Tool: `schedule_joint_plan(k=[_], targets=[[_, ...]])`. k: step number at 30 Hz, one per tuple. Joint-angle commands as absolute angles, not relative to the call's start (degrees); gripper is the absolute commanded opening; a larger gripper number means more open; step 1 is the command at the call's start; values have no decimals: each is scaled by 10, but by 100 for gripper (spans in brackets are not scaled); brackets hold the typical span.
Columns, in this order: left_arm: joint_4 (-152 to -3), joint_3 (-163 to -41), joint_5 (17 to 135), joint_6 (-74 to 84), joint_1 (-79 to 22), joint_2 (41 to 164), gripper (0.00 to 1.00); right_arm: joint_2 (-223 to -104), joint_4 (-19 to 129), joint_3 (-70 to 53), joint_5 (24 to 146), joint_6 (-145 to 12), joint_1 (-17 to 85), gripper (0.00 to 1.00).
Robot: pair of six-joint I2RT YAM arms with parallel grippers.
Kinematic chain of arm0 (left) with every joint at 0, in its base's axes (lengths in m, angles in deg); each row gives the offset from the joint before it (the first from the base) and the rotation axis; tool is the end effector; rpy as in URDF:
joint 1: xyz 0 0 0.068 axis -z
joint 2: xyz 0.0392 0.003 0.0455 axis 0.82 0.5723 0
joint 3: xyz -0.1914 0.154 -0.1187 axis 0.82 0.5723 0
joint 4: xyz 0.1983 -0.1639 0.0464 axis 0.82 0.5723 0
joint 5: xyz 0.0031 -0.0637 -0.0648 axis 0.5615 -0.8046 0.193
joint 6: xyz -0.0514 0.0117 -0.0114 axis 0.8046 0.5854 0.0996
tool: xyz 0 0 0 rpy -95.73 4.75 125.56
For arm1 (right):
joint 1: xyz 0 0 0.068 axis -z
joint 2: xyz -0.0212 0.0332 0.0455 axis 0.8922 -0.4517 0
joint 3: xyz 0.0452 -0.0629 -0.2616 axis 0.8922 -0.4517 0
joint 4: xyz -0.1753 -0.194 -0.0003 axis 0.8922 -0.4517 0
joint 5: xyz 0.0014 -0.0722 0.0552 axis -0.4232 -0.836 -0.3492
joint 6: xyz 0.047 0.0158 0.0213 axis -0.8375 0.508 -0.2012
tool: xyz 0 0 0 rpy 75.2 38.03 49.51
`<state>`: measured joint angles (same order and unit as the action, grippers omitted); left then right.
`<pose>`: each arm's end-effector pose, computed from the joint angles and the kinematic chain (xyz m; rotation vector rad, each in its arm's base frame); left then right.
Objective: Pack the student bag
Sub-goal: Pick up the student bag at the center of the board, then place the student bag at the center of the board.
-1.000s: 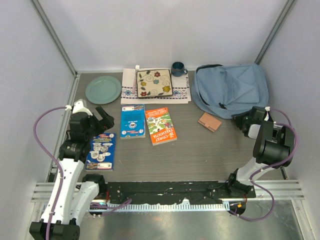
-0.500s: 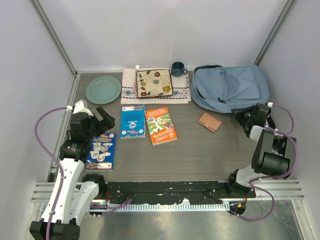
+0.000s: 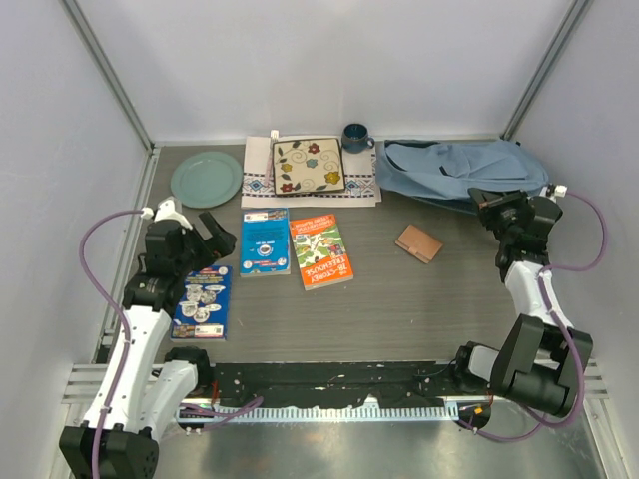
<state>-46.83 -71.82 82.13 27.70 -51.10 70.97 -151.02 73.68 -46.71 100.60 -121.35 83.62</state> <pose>0.1713 -0.0132 0.2910 -0.5365 2.0770 -0.4308 0.2566 -0.0809 0.2579 0.9911 1.5927 0.8635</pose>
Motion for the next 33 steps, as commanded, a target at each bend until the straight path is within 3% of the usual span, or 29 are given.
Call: schedule_joint_plan(k=[1, 6, 15, 22, 33], targets=[[-516, -725, 759, 295, -513, 724, 99, -1444, 761, -452, 1068, -1260, 835, 1], [-600, -712, 734, 401, -483, 738, 99, -1395, 715, -490, 1088, -1246, 835, 1], [-723, -773, 864, 488, -242, 898, 100, -1335, 655, -548, 1087, -1201, 835, 1], [-869, -822, 849, 565, -186, 1053, 100, -1310, 629, -576, 1100, -1180, 835, 1], [-922, -965, 844, 611, -142, 1259, 100, -1270, 578, -600, 1107, -1148, 835, 1]])
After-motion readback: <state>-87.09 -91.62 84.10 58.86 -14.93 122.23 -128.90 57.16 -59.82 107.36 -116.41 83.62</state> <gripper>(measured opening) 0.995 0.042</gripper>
